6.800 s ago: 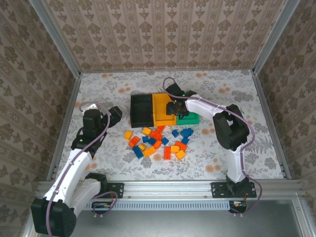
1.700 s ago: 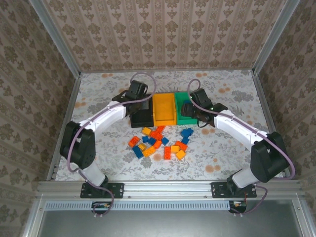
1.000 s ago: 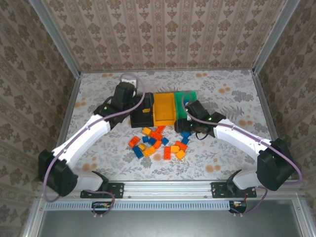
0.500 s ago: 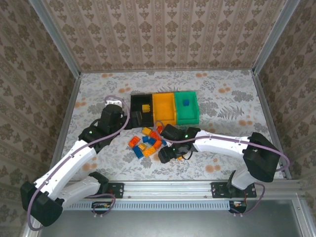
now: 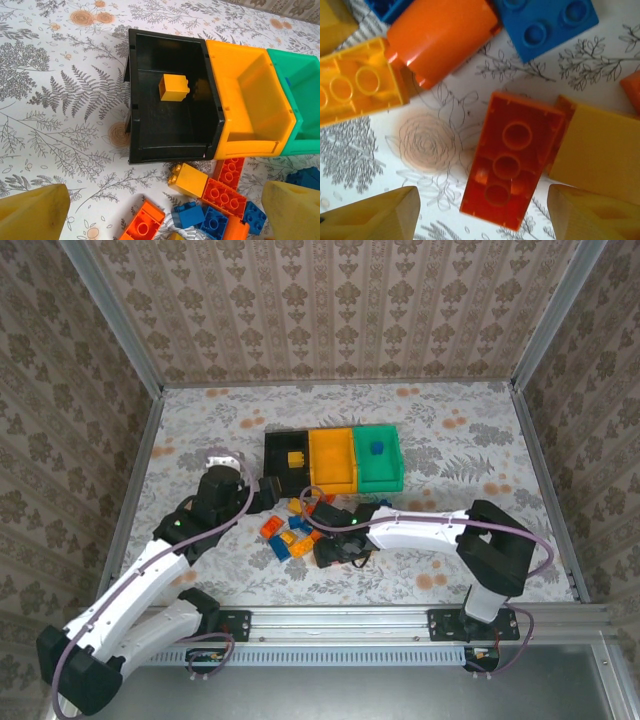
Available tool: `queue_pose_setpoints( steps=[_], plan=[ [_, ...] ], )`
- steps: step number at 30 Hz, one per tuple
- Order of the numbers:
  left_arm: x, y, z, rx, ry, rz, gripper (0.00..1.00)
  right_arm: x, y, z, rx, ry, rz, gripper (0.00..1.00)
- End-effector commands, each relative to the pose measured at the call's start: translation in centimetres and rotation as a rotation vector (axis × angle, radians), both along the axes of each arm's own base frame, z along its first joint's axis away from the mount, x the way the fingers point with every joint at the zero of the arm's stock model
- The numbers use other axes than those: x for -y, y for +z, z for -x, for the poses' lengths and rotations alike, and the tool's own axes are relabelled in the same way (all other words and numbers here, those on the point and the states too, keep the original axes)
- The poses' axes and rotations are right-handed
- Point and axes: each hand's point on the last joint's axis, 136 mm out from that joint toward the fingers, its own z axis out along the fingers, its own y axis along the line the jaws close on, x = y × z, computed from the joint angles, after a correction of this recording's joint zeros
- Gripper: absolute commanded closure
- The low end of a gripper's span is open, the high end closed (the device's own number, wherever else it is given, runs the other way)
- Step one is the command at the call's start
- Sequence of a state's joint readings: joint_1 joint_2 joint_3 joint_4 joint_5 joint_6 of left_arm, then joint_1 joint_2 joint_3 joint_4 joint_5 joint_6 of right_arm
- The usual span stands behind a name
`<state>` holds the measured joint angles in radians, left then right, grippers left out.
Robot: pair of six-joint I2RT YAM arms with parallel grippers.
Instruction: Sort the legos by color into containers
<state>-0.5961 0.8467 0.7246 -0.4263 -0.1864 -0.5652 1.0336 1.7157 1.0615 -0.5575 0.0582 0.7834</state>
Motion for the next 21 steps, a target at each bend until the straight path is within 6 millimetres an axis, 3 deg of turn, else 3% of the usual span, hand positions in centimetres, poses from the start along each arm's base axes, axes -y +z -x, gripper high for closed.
queue_pose_setpoints(
  steps=[1,8,12,16,21],
  plan=[
    [-0.3,-0.1,0.3,0.001,0.008,0.032,0.0,1.4,-1.1,-0.9,0.044,-0.072,0.12,0.34],
    [-1.1,0.1,0.6,0.01,0.019,0.04,0.0,1.7,-2.0,-0.2,0.015,-0.045,0.223,0.53],
    [-1.4,0.1,0.8,0.014,0.025,0.044,0.0,1.4,-1.3,0.3,0.018,-0.021,0.193,0.63],
    [-1.6,-0.1,0.7,0.014,0.03,0.042,0.0,0.9,0.7,0.8,0.024,0.01,0.102,0.72],
    [-1.6,-0.5,0.7,0.013,0.025,0.036,0.0,0.3,5.5,0.5,0.081,0.063,-0.024,0.74]
  ],
)
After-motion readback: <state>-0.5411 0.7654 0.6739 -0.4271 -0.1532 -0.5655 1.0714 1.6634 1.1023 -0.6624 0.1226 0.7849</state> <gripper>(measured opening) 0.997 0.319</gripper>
